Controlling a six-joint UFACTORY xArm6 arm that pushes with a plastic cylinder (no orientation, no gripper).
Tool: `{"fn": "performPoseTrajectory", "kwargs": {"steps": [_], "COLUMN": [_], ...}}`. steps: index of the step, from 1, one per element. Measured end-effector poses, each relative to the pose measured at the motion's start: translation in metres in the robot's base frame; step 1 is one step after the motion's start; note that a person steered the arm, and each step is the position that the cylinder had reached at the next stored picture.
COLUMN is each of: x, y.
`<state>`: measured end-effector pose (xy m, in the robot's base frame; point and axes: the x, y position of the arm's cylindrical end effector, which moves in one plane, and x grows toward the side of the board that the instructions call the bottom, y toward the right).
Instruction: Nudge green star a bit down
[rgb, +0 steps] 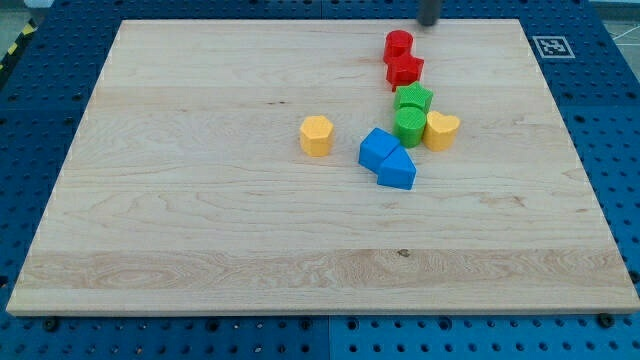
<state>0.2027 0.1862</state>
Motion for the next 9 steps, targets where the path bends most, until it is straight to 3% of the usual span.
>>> {"fn": "performPoseTrajectory", "kwargs": {"steps": [1,2,3,9], "x": [0.075,0.106,0.164,0.157], "y": [0.009,0.009,0.004,-0.032]}}
